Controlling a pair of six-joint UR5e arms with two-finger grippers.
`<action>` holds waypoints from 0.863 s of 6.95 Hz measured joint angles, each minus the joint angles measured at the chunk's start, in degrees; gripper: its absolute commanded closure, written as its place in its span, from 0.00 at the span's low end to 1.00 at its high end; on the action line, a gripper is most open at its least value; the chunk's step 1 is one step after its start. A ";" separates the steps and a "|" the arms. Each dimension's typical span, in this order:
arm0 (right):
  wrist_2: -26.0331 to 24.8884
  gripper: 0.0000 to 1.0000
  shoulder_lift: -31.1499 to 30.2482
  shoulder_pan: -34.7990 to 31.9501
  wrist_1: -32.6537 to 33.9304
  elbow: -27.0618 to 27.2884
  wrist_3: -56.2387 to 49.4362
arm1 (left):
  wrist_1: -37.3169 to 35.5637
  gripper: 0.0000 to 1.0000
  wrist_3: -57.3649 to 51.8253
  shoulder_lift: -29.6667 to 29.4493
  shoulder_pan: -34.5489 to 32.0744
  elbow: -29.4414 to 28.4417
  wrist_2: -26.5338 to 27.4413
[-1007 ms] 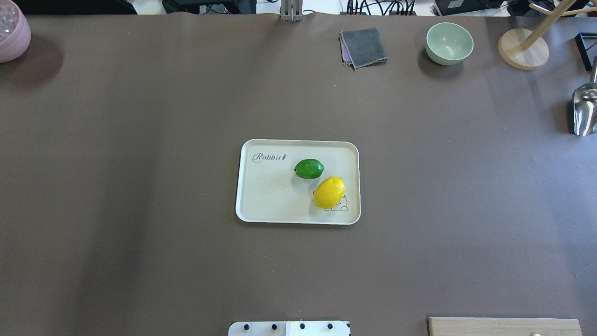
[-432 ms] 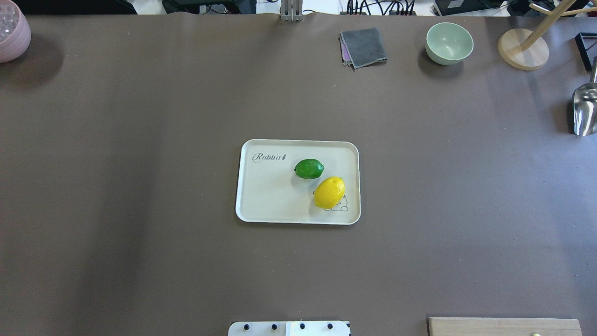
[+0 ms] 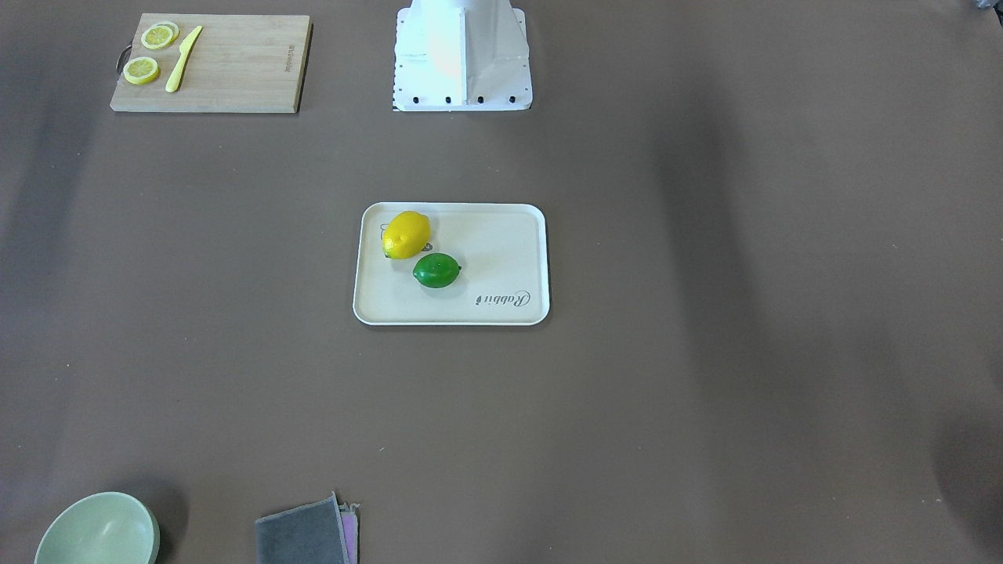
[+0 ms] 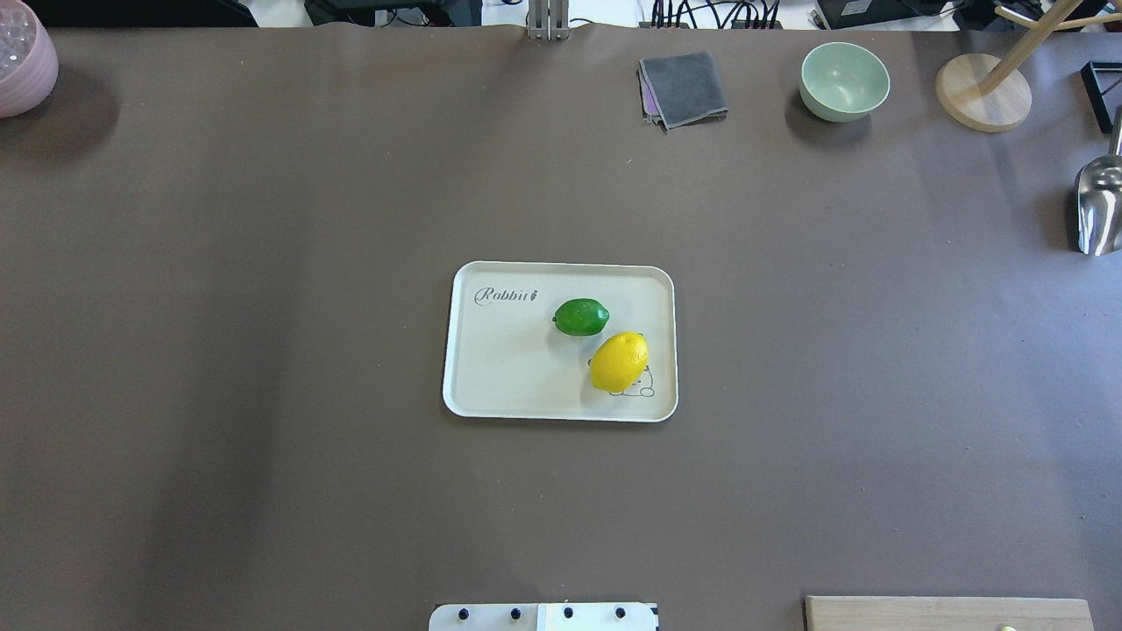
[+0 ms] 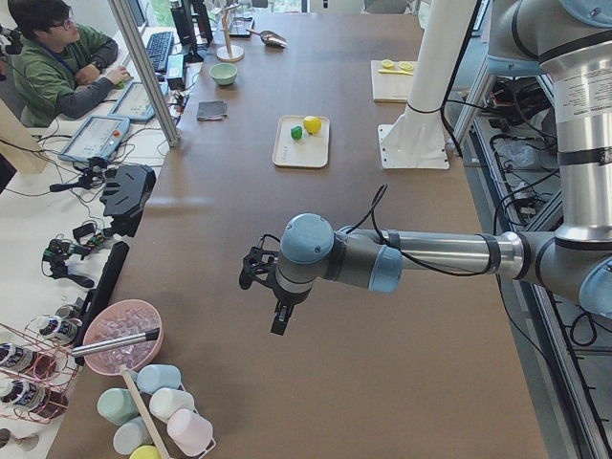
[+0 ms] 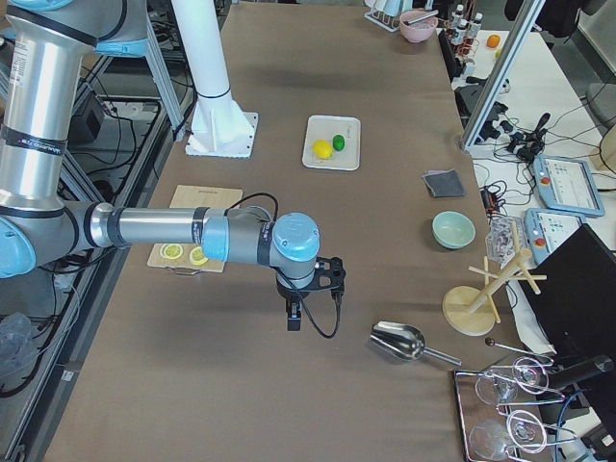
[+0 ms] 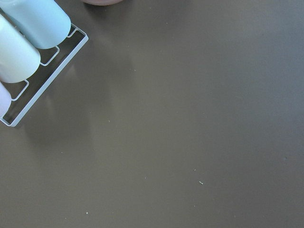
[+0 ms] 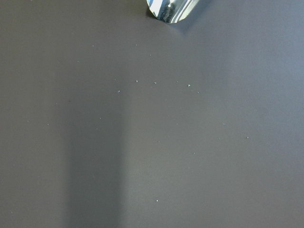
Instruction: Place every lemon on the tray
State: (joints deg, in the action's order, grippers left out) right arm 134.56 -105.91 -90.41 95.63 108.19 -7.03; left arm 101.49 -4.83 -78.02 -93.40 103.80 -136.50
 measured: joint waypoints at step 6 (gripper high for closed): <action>0.00 0.00 0.00 0.06 0.00 0.74 0.09 | 0.11 0.01 0.00 -0.12 0.15 0.00 -0.08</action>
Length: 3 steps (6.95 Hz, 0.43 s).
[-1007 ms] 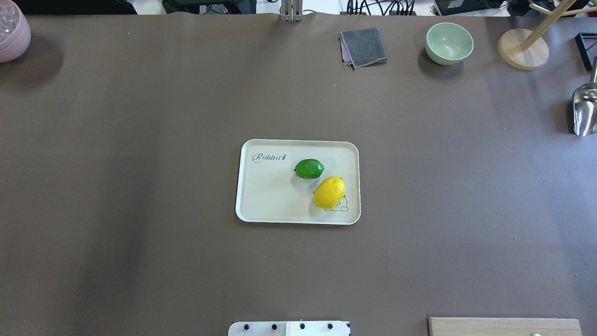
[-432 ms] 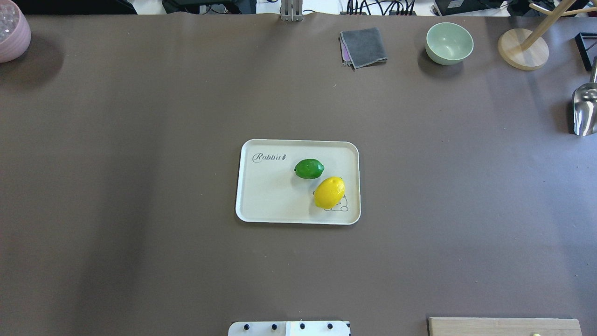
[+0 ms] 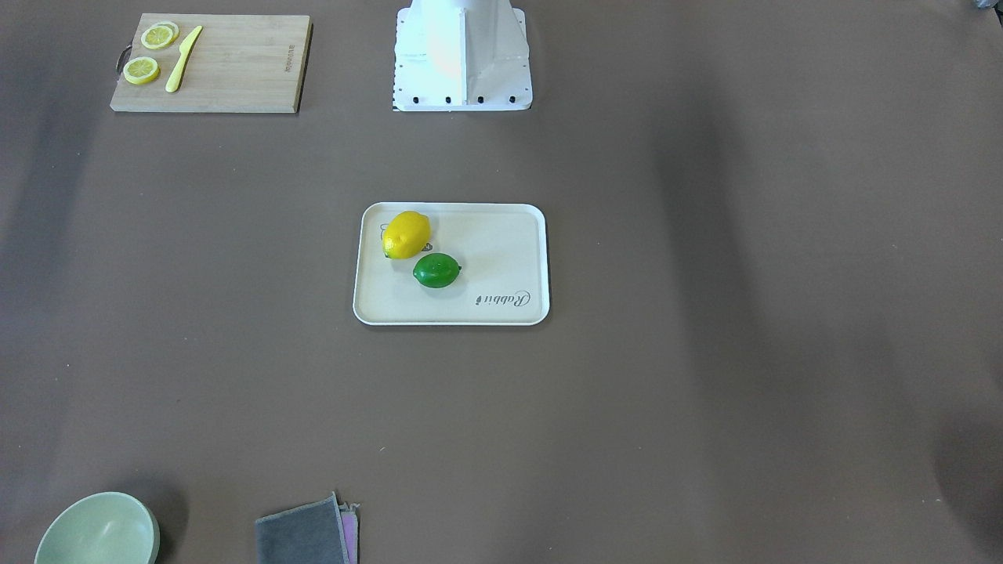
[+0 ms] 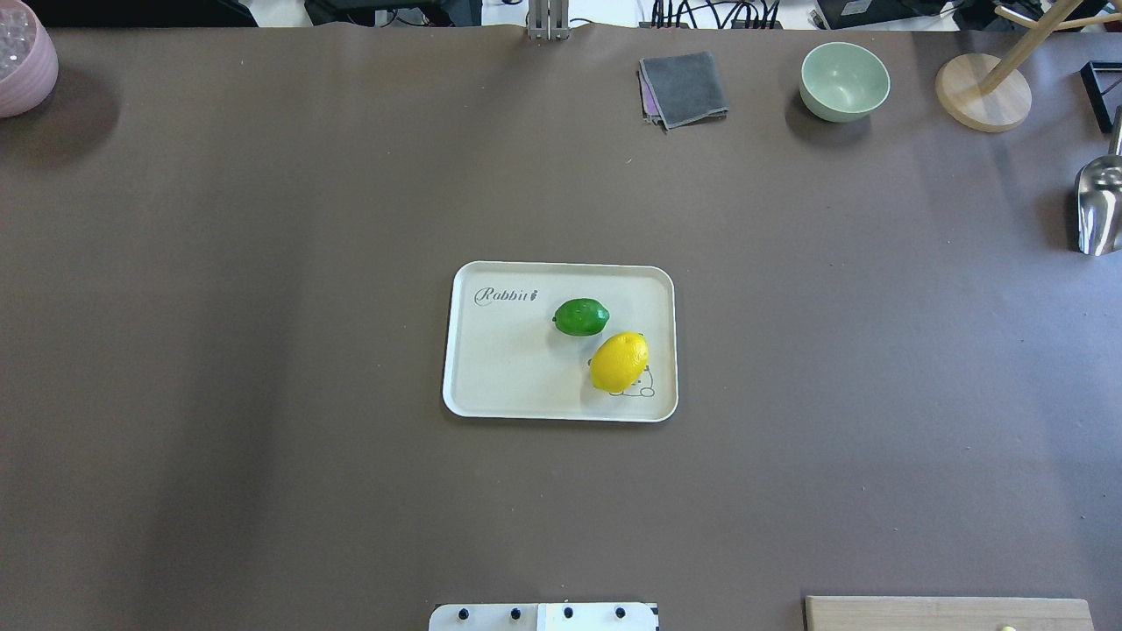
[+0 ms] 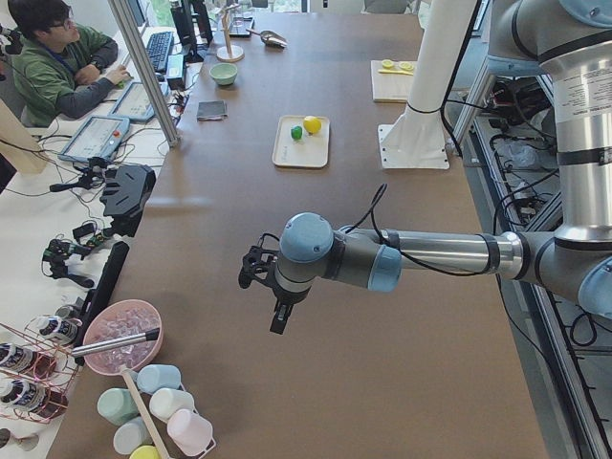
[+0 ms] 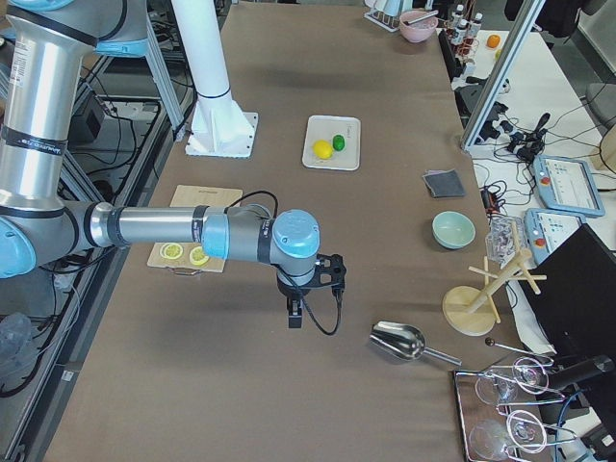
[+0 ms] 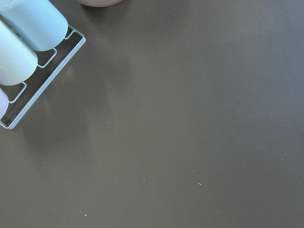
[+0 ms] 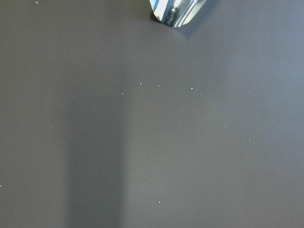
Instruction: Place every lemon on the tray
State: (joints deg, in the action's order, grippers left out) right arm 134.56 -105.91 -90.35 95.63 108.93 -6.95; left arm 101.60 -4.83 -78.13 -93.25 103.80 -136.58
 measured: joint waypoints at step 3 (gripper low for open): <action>0.02 0.00 0.00 0.00 0.00 0.05 0.00 | 0.00 0.01 0.00 -0.14 0.28 0.00 0.06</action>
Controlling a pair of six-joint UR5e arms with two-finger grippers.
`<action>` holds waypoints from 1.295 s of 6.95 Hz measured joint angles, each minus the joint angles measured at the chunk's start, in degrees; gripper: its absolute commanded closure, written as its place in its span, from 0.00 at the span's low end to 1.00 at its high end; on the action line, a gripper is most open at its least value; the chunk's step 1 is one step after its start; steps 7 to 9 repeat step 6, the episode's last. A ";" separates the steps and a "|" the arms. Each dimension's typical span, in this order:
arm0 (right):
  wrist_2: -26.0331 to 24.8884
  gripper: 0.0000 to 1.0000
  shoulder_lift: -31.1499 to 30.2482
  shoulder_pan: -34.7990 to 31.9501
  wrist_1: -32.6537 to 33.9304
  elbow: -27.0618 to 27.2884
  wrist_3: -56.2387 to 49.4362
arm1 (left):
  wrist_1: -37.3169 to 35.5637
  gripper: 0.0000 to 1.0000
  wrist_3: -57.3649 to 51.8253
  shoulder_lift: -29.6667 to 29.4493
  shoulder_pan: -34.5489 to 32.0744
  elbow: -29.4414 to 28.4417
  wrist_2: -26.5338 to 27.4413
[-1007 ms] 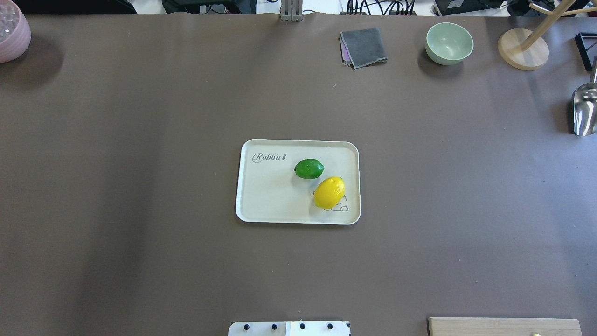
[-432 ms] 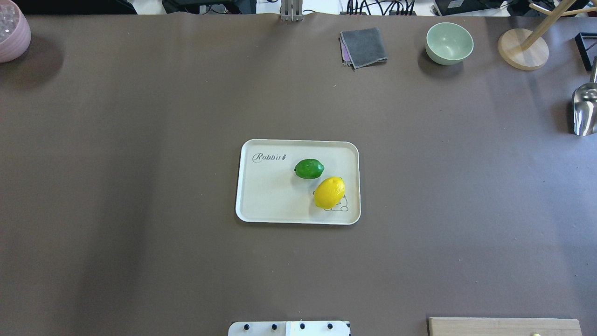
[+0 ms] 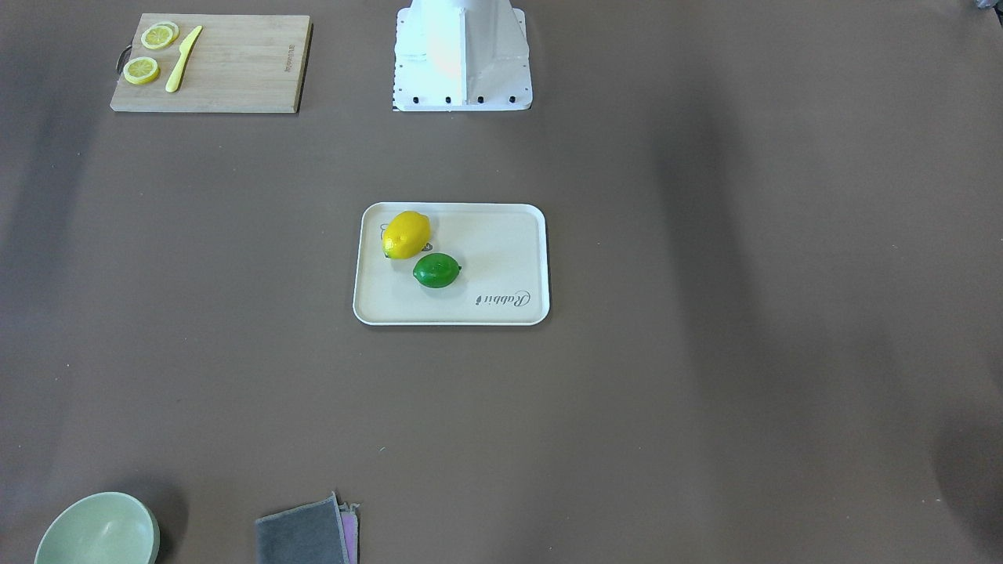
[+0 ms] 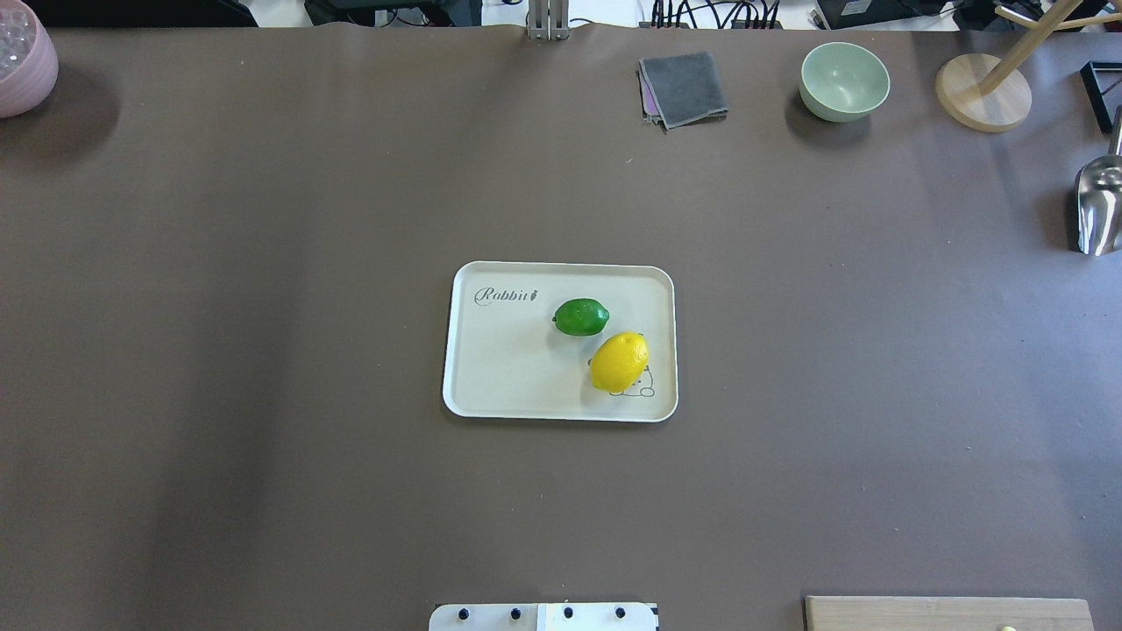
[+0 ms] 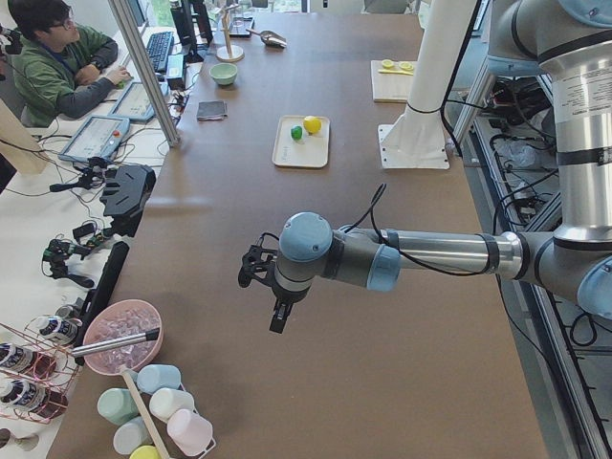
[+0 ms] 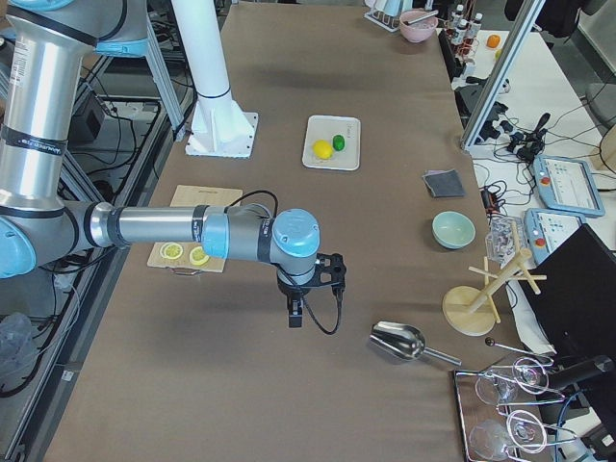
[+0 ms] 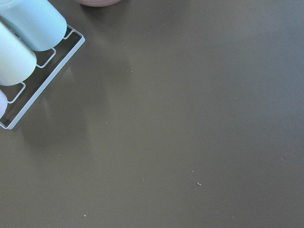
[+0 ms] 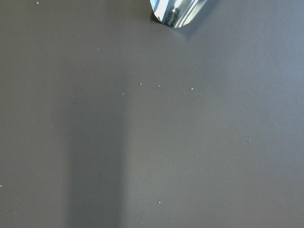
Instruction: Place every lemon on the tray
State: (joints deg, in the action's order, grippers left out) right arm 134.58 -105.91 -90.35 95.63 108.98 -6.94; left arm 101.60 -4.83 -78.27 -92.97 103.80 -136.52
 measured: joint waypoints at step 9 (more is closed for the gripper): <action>0.03 0.00 0.00 0.15 0.00 0.00 0.00 | 0.00 0.01 0.03 -0.26 1.25 -0.20 0.23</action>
